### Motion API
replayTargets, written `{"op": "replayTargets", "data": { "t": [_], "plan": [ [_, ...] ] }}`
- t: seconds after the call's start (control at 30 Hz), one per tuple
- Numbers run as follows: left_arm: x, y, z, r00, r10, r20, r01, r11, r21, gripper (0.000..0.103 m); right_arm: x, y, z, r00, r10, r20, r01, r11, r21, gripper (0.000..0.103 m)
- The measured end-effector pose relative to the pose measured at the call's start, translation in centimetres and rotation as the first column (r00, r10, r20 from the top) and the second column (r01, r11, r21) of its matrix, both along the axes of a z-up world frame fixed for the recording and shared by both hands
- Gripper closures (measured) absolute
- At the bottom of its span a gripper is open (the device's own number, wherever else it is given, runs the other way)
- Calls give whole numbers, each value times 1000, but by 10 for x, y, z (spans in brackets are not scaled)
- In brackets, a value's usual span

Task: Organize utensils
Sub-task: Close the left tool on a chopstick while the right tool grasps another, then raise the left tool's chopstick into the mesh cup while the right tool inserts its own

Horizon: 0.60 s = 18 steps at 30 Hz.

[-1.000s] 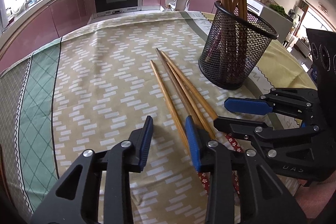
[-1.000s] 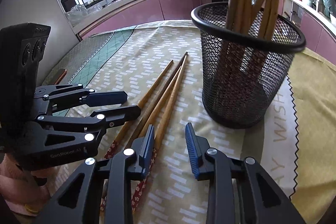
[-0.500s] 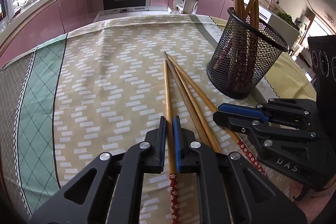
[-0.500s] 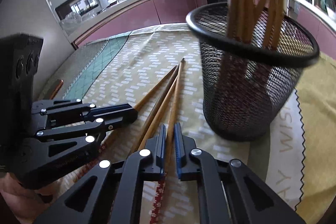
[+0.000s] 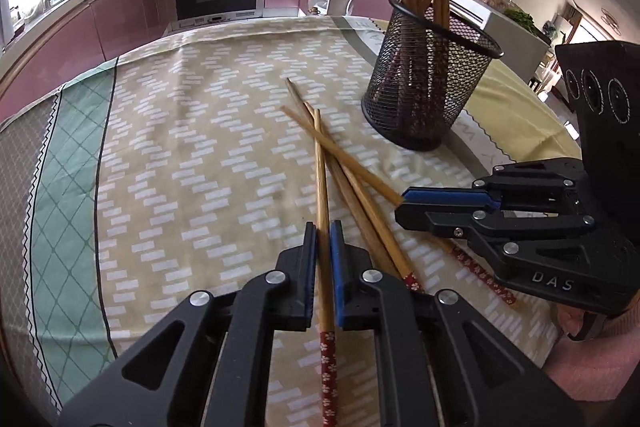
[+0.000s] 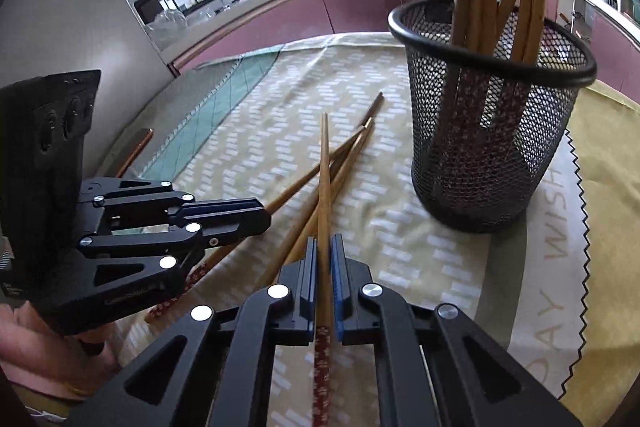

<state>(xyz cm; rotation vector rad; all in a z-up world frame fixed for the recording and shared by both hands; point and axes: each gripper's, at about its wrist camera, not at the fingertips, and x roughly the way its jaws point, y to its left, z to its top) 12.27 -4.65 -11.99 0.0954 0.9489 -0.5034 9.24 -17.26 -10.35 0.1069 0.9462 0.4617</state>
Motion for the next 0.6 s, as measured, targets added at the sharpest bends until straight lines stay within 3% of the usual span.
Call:
{"op": "replayTargets", "data": {
  "t": [0.4,0.6],
  "plan": [
    [25,-12,-2,1000,-8,18,7,999,42,88,17,10,0,1000,-6,15,6,1000,-14,96],
    [26,-13,0,999,23,23,-24,999,33,95,7,-1,6,999,-10,39,9,1000,16,97]
  ]
}}
